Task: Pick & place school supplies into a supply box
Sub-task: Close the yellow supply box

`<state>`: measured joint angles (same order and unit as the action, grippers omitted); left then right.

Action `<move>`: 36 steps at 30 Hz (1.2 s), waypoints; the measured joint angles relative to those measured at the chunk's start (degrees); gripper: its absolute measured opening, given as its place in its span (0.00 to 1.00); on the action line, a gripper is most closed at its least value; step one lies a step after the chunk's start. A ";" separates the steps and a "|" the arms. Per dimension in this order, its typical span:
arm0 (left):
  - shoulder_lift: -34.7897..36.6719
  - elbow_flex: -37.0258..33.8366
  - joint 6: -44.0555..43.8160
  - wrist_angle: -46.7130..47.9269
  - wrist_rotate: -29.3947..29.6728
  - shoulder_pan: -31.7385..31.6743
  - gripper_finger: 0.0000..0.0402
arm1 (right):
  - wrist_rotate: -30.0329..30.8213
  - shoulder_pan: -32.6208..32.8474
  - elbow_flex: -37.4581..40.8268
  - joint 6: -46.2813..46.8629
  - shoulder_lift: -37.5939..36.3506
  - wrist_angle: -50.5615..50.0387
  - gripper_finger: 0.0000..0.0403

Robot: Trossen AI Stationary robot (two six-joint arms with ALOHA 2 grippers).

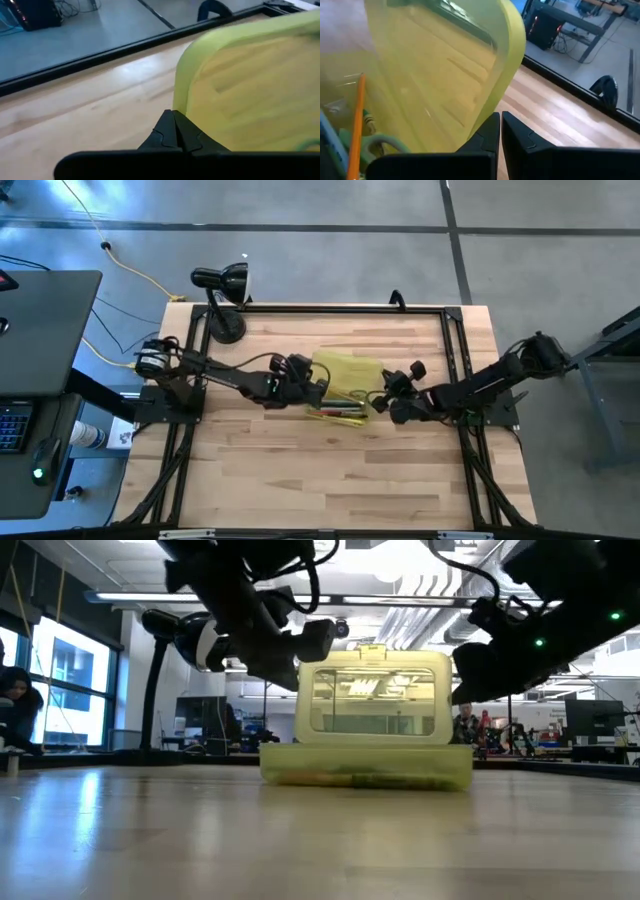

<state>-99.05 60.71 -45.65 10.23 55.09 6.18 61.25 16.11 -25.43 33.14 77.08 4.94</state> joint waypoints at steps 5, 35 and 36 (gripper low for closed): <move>-0.10 0.02 -2.58 1.74 3.04 3.77 0.03 | 4.88 4.05 -0.14 -1.58 0.02 -2.52 0.00; 0.24 0.09 -7.16 2.56 5.87 13.10 0.02 | 8.61 16.37 -0.09 -11.77 0.02 -7.08 0.00; 0.27 0.09 -7.21 2.64 6.12 13.46 0.02 | 8.58 16.62 -0.07 -12.49 0.02 -7.11 0.00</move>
<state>-98.78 60.80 -52.87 12.87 61.20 19.63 69.82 32.73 -25.50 20.65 77.10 -2.17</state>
